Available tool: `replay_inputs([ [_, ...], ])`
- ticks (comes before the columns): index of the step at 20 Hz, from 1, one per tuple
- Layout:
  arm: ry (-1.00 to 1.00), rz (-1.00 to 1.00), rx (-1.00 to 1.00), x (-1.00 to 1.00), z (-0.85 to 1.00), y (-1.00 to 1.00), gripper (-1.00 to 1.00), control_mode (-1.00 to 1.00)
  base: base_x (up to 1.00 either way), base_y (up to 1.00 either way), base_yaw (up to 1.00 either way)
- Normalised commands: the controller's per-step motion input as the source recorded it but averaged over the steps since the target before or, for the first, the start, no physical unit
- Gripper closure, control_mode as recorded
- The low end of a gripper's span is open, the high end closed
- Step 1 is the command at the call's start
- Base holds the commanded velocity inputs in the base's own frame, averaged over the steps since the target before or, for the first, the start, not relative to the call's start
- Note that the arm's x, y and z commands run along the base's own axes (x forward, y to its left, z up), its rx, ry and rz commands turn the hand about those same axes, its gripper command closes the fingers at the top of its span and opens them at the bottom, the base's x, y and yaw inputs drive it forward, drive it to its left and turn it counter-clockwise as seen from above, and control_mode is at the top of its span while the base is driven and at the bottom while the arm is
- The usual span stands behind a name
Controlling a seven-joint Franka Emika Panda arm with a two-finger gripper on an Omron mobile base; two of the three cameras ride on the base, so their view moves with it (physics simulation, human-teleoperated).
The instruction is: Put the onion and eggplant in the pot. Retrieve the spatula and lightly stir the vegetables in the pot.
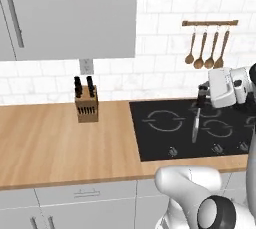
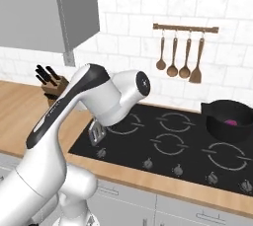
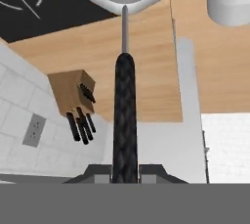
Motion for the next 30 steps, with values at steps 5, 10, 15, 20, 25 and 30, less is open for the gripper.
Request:
replay_inputs([
  [5, 0.00, 0.00, 0.00, 0.00, 0.00, 0.00, 1.00, 1.00, -0.55, -1.00, 0.00],
  [10, 0.00, 0.00, 0.00, 0.00, 0.00, 0.00, 1.00, 1.00, -0.53, -1.00, 0.00],
  [15, 0.00, 0.00, 0.00, 0.00, 0.00, 0.00, 1.00, 1.00, 0.03, -0.73, 0.00],
  [20, 0.00, 0.00, 0.00, 0.00, 0.00, 0.00, 1.00, 1.00, 0.86, -0.04, 0.00],
  [25, 0.00, 0.00, 0.00, 0.00, 0.00, 0.00, 1.00, 1.00, 0.73, -0.27, 0.00],
  [30, 0.00, 0.00, 0.00, 0.00, 0.00, 0.00, 1.00, 1.00, 0.00, -0.29, -0.02],
])
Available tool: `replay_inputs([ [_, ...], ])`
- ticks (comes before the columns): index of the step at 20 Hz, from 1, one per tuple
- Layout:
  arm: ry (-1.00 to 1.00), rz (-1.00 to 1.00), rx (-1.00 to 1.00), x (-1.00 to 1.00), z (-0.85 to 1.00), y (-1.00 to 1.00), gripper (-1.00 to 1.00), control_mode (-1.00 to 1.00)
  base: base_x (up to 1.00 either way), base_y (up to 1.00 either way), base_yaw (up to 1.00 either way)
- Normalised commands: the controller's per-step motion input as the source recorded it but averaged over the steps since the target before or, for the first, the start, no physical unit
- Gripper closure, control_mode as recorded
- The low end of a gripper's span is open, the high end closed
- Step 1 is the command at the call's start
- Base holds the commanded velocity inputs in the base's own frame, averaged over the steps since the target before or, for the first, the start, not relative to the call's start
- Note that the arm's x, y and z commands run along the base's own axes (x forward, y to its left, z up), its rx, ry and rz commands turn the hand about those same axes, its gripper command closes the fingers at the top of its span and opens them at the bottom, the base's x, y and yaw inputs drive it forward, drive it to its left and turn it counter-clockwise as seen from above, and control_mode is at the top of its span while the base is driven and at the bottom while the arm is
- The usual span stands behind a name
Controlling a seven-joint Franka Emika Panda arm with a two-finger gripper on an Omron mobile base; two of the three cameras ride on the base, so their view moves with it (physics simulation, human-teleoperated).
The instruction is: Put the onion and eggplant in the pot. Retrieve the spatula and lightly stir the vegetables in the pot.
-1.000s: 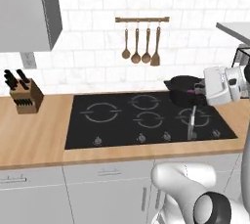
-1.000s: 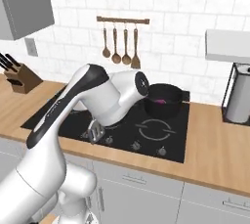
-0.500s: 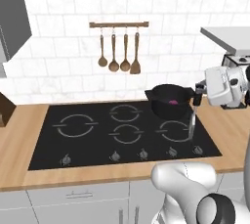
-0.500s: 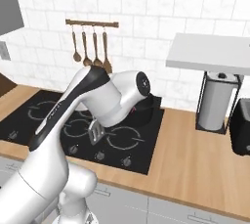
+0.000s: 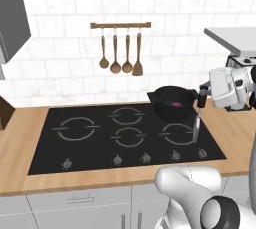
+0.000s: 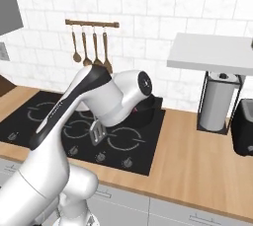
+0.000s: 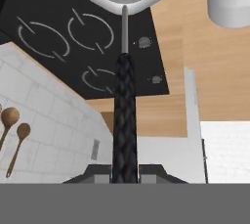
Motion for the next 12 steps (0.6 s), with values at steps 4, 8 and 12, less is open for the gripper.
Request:
replay_inputs([
  [4, 0.00, 0.00, 0.00, 0.00, 0.00, 0.00, 1.00, 1.00, 0.00, -0.66, -0.01],
  [8, 0.00, -0.02, 0.03, 0.50, 0.00, -0.08, 1.00, -1.00, 0.37, -0.15, 0.00],
  [12, -0.01, -0.10, 0.01, 1.00, 0.00, -0.02, 1.00, -1.00, 0.00, 0.00, 0.00],
])
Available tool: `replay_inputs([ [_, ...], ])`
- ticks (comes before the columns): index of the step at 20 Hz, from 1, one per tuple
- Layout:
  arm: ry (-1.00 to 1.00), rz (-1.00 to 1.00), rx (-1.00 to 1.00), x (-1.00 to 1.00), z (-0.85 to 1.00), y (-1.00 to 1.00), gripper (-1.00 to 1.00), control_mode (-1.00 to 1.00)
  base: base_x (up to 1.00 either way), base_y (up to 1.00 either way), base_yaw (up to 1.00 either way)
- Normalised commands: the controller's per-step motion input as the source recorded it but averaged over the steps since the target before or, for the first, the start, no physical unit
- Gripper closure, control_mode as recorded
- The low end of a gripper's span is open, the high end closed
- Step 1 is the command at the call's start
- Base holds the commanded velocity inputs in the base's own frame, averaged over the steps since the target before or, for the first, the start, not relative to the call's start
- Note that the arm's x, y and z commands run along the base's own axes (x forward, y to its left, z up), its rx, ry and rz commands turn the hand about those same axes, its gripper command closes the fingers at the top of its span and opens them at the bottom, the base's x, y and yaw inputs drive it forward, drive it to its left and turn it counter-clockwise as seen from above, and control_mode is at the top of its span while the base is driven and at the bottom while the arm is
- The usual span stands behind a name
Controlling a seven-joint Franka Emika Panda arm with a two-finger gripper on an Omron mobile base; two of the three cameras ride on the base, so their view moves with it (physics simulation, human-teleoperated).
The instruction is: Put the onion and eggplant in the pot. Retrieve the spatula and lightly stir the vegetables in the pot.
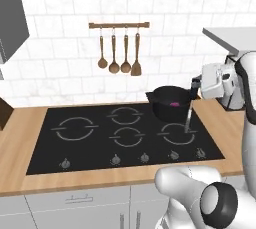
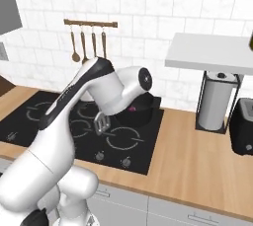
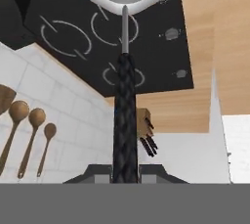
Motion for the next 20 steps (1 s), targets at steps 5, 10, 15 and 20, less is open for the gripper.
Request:
replay_inputs([
  [5, -0.12, -0.28, 0.00, 0.84, 0.00, -0.01, 1.00, -1.00, 0.00, 0.00, 0.00],
  [10, -0.12, -0.30, 0.03, 0.53, 0.00, -0.02, 1.00, -1.00, 0.00, 0.00, 0.00],
  [15, 0.02, -0.02, 0.10, 0.69, 0.00, -0.25, 1.00, -1.00, 0.00, 0.00, 0.00],
  [20, 0.02, 0.02, 0.09, 0.69, 0.00, -0.49, 1.00, -1.00, 0.00, 0.00, 0.00],
])
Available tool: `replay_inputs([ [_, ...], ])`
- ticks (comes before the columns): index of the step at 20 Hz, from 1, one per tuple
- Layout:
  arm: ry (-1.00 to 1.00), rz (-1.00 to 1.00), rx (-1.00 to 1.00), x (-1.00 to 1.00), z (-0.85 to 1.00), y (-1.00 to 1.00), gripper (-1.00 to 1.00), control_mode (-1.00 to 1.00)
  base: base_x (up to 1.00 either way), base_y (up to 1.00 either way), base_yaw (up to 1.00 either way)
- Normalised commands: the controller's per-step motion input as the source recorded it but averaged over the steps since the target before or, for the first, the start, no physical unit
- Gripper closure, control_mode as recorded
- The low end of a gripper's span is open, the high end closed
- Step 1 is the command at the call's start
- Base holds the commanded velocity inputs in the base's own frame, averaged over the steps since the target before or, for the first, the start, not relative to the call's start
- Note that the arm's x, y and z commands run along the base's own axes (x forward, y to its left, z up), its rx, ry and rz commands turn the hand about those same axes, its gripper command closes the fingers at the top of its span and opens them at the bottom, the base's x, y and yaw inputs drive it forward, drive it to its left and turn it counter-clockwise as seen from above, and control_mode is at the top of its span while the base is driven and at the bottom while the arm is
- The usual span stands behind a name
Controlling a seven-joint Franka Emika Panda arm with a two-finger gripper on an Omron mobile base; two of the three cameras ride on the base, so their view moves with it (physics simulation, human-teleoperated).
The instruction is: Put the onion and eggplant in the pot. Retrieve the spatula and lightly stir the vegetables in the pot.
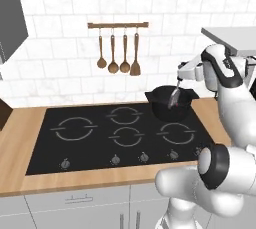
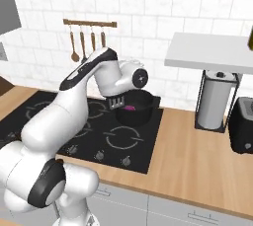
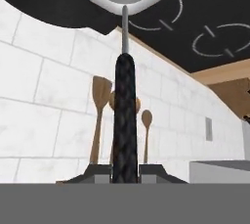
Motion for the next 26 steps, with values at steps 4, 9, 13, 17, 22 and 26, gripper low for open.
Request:
replay_inputs([
  [4, 0.00, 0.00, 0.06, 0.69, 0.00, -0.36, 1.00, -1.00, 0.00, 0.00, 0.00],
  [9, 0.00, 0.00, 0.01, 0.63, 0.00, -0.07, 1.00, -1.00, 0.00, 0.00, 0.00],
  [13, 0.00, 0.00, 0.00, 0.54, -0.03, 0.00, 1.00, -1.00, 0.00, 0.00, 0.00],
  [17, 0.00, 0.00, 0.00, 0.51, -0.11, -0.21, 1.00, -1.00, 0.00, 0.00, 0.00],
  [22, 0.00, -0.01, -0.01, 0.30, -0.34, -0.28, 1.00, -1.00, 0.00, 0.00, 0.00],
  [26, 0.00, -0.09, -0.09, 0.39, -0.38, 0.02, 1.00, -1.00, 0.00, 0.00, 0.00],
])
